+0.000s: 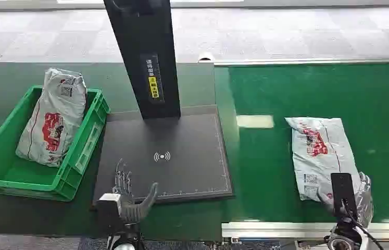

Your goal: Moved the parcel from conveyor to table for the left to box.

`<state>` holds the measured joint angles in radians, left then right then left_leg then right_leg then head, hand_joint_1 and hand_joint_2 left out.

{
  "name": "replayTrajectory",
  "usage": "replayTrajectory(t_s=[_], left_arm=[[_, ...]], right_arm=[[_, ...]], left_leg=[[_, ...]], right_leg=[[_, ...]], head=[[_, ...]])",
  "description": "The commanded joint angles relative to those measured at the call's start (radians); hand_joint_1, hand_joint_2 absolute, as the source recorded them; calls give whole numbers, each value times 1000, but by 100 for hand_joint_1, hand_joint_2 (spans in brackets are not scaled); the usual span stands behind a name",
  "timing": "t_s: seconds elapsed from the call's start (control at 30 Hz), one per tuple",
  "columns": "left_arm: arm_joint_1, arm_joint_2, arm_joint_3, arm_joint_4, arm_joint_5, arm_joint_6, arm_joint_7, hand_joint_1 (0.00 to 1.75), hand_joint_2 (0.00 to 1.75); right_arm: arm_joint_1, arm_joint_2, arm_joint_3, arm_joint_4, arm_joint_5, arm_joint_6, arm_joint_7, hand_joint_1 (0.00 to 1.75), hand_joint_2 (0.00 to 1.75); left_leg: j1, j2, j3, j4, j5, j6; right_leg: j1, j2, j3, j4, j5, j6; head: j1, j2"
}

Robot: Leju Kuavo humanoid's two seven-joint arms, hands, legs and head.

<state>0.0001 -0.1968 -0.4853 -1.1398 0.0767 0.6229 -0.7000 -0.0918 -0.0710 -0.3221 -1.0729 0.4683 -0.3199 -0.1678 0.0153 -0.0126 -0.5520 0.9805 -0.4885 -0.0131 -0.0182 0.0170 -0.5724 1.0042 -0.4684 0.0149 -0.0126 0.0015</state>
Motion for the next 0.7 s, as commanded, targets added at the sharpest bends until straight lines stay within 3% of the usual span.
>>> replayTrajectory(t_s=[0.03, 0.37, 0.4, 0.43, 0.57, 0.7], left_arm=[[-7, -3, -80, 31, 10, -1, 2, 0, 175], [-6, -8, -67, 15, -22, 31, 2, 0, 175], [-10, -9, -61, 14, -26, 39, 2, 0, 175], [-10, -10, -56, 12, -29, 44, 2, 0, 175], [-10, -9, -27, -7, -34, 63, 2, 0, 175], [2, -9, -18, -28, -37, 60, 2, 0, 175]], right_arm=[[-210, -142, -235, 595, -86, 119, 41, 0, 175], [-259, -111, -221, 694, -64, 147, 87, 0, 175], [-270, -93, -208, 704, -50, 133, 94, 161, 175], [-283, -81, -198, 713, -38, 127, 91, 175, 175], [-371, -37, -157, 723, -2, 103, 72, 175, 175], [-400, -36, -149, 714, 2, 88, 70, 175, 175]], left_leg=[[0, -2, 1, -1, 0, 1], [2, 1, 6, 0, -1, 4], [2, 2, 7, 1, -1, 4], [3, 3, 8, 1, -2, 3], [3, 10, 12, 1, -3, 5], [3, 24, 14, 2, -3, 6]], right_leg=[[0, -3, 3, -2, 0, 0], [3, 0, 8, -4, 0, 0], [3, 1, 9, -4, 0, 1], [4, 2, 11, -4, 0, 1], [4, 6, 15, -6, 3, 1], [4, 20, 14, -6, 8, 2]], head=[[0, 0], [0, 0], [0, 0], [0, 0], [1, 0], [1, 0]])
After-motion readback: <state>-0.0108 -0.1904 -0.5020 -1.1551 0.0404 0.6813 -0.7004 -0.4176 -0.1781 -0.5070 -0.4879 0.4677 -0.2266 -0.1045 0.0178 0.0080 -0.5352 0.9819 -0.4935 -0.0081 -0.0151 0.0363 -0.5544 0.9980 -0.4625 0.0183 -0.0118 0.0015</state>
